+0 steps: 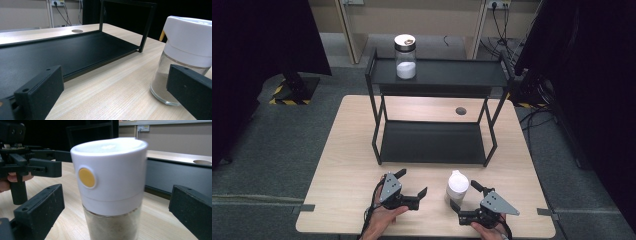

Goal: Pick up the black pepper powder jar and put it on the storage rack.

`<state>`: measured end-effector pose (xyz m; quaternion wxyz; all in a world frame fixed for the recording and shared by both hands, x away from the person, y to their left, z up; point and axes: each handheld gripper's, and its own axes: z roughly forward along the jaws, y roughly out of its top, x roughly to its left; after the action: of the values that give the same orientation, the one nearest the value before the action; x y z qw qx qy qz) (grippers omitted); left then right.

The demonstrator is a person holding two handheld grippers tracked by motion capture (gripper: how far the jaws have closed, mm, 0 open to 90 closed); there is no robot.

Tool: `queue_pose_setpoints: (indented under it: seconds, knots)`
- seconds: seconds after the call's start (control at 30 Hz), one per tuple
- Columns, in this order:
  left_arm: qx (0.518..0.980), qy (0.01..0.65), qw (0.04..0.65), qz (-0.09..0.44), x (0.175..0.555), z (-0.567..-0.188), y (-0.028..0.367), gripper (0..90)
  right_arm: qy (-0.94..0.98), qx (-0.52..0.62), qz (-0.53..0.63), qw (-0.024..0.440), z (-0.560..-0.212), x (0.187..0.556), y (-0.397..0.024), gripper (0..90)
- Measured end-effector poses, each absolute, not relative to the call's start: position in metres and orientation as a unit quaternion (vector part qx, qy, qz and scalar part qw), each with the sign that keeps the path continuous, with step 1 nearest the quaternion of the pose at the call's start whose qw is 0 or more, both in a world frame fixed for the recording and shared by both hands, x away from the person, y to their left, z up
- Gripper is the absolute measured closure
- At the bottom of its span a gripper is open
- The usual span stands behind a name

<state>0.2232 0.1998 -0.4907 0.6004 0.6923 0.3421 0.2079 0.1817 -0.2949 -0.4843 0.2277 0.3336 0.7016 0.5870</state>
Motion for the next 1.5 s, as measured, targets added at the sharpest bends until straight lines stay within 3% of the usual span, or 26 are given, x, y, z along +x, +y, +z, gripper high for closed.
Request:
queue_pose_setpoints:
  seconds: [0.57,0.83,1.1,1.5]
  knots:
    - [0.692,0.344,0.600,0.205,0.224,-0.491,0.199,0.4,0.706,0.333,0.582,0.229,-0.487,0.194,-0.283,2.9]
    - [0.691,0.343,0.602,0.207,0.223,-0.491,0.200,0.5,0.708,0.329,0.581,0.230,-0.488,0.200,-0.279,11.4]
    - [0.692,0.343,0.601,0.205,0.224,-0.491,0.199,0.5,0.710,0.323,0.576,0.244,-0.488,0.197,-0.277,28.5]
    - [0.691,0.344,0.602,0.206,0.224,-0.491,0.201,0.5,0.701,0.320,0.580,0.264,-0.481,0.187,-0.275,30.4]
